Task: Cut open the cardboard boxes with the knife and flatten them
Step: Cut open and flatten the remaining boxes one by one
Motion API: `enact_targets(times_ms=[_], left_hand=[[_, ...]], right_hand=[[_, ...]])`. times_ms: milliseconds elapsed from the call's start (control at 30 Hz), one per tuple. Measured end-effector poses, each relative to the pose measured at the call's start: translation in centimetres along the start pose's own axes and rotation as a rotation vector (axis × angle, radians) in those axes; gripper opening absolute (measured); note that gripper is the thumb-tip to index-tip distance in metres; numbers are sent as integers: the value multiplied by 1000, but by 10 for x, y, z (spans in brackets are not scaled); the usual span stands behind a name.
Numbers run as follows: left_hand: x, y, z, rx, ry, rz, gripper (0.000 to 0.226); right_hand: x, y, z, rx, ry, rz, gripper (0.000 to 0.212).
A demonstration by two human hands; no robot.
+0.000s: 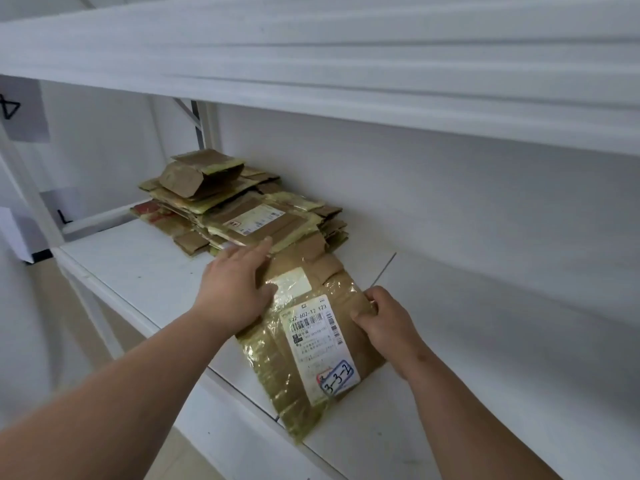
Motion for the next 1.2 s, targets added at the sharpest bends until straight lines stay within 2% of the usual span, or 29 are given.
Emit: enact_targets(times_ms=[67, 100, 200, 300, 367, 433, 567, 733, 867, 900, 1000, 1133, 1200], left_hand=[[10, -20, 0, 123, 131, -83, 91], [10, -30, 1, 185, 128, -206, 99], [3, -50, 3, 249, -21, -572, 113], [-8, -58, 9, 241, -222, -702, 101], [-7, -72, 21, 268, -244, -737, 93], [-4, -91, 38, 312, -263, -768, 95], [5, -113, 77, 275, -344, -687, 92], [15, -123, 131, 164, -244, -594, 61], [13, -124, 163, 74, -184, -466, 37], [12, -122, 169, 39, -173, -449, 34], [5, -124, 190, -25, -160, -419, 32], [-18, -127, 213, -68, -209, -300, 44], [-27, -130, 220, -56, -220, -197, 49]], right_hand=[[-2, -8, 3, 22, 75, 112, 12], [-4, -12, 6, 14, 115, 169, 9], [-17, -23, 20, -69, 206, 343, 6], [-35, -38, 36, -121, 270, 439, 7], [-46, -50, 48, -108, 297, 430, 10], [-57, -60, 60, -103, 331, 440, 17], [-71, -79, 89, -134, 411, 459, 13], [-84, -98, 121, -113, 466, 297, 20], [-89, -111, 139, -55, 471, 266, 58], [-91, -114, 143, -36, 465, 242, 61], [-96, -119, 152, -9, 446, 138, 64], [-109, -119, 163, -50, 358, -155, 95], [-115, -114, 167, -96, 280, -393, 84]])
Point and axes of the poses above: each hand's wrist, its own z-axis towards the middle knuckle, its own x-axis out of the back of the hand, y = z × x, the point moved 6 cm from there along z, towards the middle knuckle, and after that the axes turned 9 degrees about x, right-handed, at the moved point
